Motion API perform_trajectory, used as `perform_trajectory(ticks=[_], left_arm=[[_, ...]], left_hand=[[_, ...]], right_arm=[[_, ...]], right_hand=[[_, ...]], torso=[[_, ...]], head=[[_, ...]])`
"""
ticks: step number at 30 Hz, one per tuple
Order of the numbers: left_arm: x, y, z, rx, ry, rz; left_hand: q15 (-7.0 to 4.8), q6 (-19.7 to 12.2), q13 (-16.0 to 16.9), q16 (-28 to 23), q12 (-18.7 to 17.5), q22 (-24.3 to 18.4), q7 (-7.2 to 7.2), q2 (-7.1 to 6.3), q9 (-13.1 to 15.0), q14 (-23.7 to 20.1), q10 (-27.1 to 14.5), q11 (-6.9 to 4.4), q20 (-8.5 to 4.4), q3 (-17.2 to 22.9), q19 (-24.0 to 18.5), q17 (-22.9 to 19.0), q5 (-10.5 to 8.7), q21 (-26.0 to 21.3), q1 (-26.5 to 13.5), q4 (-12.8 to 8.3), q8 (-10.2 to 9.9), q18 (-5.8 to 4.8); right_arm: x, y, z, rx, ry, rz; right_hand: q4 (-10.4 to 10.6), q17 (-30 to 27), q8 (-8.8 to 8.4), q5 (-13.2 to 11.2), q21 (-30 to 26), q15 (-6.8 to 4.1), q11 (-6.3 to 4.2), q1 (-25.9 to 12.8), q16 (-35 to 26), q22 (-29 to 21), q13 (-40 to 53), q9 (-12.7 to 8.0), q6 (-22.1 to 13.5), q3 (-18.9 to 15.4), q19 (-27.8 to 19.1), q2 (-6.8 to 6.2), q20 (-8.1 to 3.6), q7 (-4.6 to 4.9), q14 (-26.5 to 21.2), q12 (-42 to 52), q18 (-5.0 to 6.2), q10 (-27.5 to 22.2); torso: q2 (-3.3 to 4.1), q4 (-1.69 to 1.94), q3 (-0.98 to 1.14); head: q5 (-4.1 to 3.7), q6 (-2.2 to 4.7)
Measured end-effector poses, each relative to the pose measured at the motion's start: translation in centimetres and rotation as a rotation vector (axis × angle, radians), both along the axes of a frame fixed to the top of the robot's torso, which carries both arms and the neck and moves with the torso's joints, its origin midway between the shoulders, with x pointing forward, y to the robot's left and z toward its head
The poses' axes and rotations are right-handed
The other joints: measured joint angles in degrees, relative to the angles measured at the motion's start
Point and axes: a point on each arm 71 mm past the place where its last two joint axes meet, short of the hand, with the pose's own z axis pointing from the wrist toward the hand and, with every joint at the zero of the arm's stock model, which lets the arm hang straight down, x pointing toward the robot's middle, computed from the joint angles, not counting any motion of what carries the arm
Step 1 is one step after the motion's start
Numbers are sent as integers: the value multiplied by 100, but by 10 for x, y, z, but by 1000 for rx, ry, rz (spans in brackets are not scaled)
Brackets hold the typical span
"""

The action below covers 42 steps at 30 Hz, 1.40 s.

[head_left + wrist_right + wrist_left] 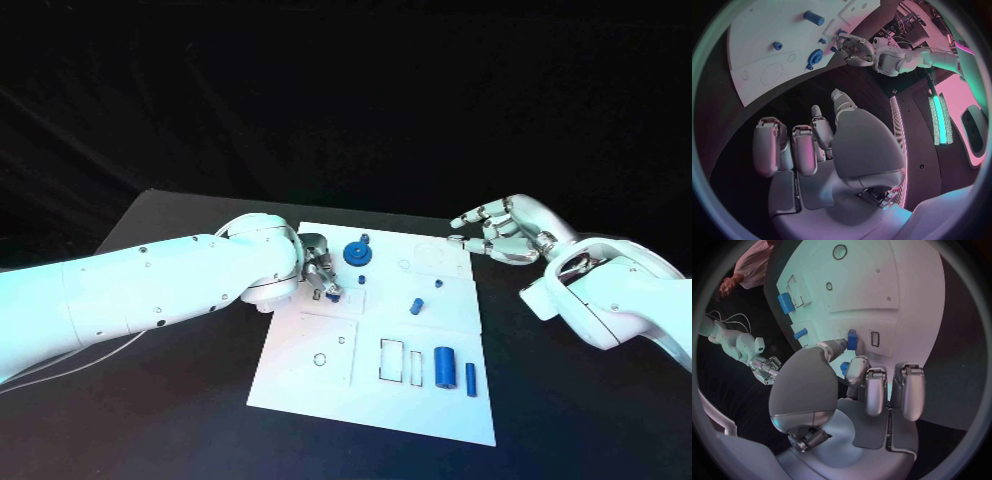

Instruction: Assemble the parts on the task board

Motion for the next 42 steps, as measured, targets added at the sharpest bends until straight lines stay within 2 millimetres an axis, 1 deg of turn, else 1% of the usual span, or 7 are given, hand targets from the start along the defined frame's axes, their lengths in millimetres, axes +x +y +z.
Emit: perform_trajectory(ticks=[12, 22, 26, 35, 36, 38, 42], left_arm=[[0, -1, 0, 8, 10, -10], [0, -1, -1, 13, 15, -13], [1, 0, -1, 16, 17, -13], [1, -1, -1, 20, 19, -17], [1, -1, -1, 21, 19, -17], [1, -1, -1, 21, 19, -17], [2, -1, -1, 22, 20, -18]], left_hand=[[0, 0, 5, 0, 0, 5, 0, 1, 82, 0, 12, -11, 0, 52, 0, 0, -2, 0, -45, -52, 19, -1], [-20, 0, 26, 0, 24, 4, 0, 47, 86, 20, 28, -26, -2, 59, 2, 2, -5, 0, -105, -60, 54, 0], [-36, 0, 44, 0, 59, 4, 0, 85, 90, 5, 62, -43, -23, 59, 20, 5, -65, 0, -190, -82, 55, 0], [-63, 0, 62, 0, 63, 3, 0, 83, 242, 23, 82, -62, -42, 96, 1, 4, -69, 0, -340, -291, 53, 0], [-63, 0, 62, 0, 63, 3, 0, 82, 322, 23, 82, -62, -42, 114, 1, 4, -69, 0, -397, -343, 53, 0], [-63, 0, 67, 0, 63, 3, 0, 67, 323, 23, 82, -62, -42, 206, 1, 4, -73, 0, -416, -462, 50, -1], [-84, 0, 91, 0, 83, 3, 0, 70, 323, 2, 82, -62, -55, 207, 14, 4, -73, 0, -473, -532, 49, 0]], right_arm=[[0, 0, 0, 0, 0, 0], [-1, 0, 0, 0, 1, 1], [-1, 0, 0, 0, 1, 0], [-1, -1, 0, 0, 1, 0], [-1, -1, 0, 0, 1, 0], [-1, -1, 0, 0, 1, 0], [-1, -1, 0, 0, 1, -1]], right_hand=[[0, 1, 0, 0, 0, 0, 0, 0, 0, -1, 0, -1, 0, 0, 0, 0, 0, 0, 0, 0, 0, 0], [0, 0, 0, 0, 0, 0, 0, 0, 0, -1, -7, -1, 0, 0, 0, 0, 0, 0, 0, 0, 0, 0], [0, 0, 0, 0, 0, 0, 0, 0, 0, -2, -7, -2, 0, 0, 0, 0, 0, 0, 0, 0, 0, 0], [0, -1, 23, 0, 0, 0, 0, 0, 0, -2, -15, -2, 0, 0, 0, 0, 0, 0, 0, 0, 0, 0], [0, -1, 23, 0, 0, 0, 0, 0, 0, -2, -15, -2, 0, 0, 0, 0, 0, 0, 0, 0, 0, 0], [0, -1, 23, 0, 0, 0, 0, 0, 0, -3, -15, -2, 0, 0, 0, 0, 0, 0, 0, 0, 0, 0], [0, -1, 23, 0, 0, 0, 0, 0, 0, -3, -15, -2, 0, 0, 0, 0, 0, 0, 0, 0, 0, 0]], torso=[[1, 2, -1], [1, 2, 0], [1, 2, 1], [1, 2, 3], [1, 2, 3], [1, 1, 3], [1, 1, 3]], head=[[-7, -12], [-5, -18], [-10, -22], [-18, -40], [-18, -41], [-17, -41], [-16, -42]])
